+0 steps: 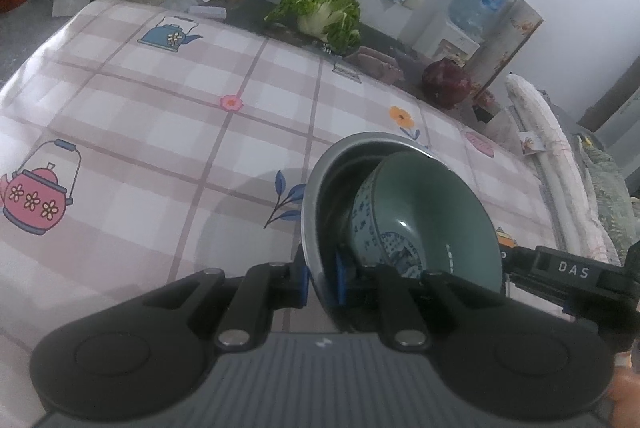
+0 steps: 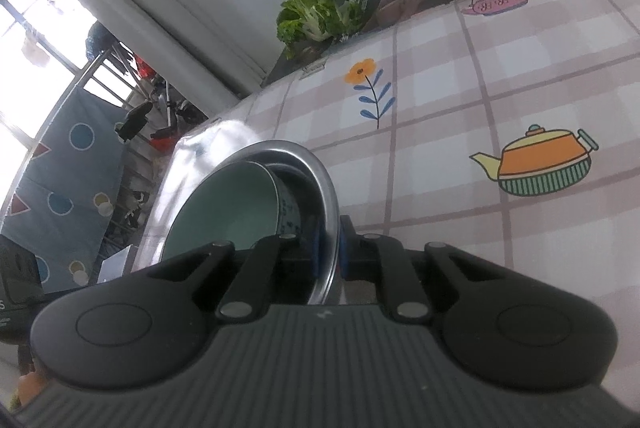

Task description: Organize plates and bowls

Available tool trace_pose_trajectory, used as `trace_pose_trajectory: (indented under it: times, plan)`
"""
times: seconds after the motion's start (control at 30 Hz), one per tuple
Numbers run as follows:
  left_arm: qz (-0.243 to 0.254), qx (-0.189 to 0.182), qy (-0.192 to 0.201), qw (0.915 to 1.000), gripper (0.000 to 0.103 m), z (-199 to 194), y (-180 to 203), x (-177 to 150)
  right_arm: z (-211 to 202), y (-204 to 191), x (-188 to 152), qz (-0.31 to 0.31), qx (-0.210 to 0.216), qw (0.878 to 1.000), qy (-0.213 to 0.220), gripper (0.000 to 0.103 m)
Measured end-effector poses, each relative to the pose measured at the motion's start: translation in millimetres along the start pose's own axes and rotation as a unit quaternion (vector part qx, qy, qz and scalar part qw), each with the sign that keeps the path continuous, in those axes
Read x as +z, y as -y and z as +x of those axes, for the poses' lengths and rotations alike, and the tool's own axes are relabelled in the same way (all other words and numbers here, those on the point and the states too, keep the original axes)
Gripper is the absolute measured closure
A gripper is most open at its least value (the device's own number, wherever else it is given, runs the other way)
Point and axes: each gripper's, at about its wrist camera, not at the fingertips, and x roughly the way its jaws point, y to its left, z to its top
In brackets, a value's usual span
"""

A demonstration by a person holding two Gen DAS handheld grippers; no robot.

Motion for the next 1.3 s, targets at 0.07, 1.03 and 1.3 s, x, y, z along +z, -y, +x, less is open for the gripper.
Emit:
trace_pose_trajectory:
  times: [0.07,1.03,1.3]
  plan:
    - [0.001,-0.003,0.004,1.0,0.091,-5,2,0,-7,-3,0,-0.001,0.001,1.0,0.004,0.093]
    - [0.009,-0.031,-0.016,0.9994,0.092,-105,-6,-123,-133,-35,-147,0.014,-0.013,1.0,0.002,0.093]
    - [0.023,-0.021,-0.018,0.9994,0.091,-99,-11,-134,-129,-30,-165,0.006,-0.028,1.0,0.004,0.093]
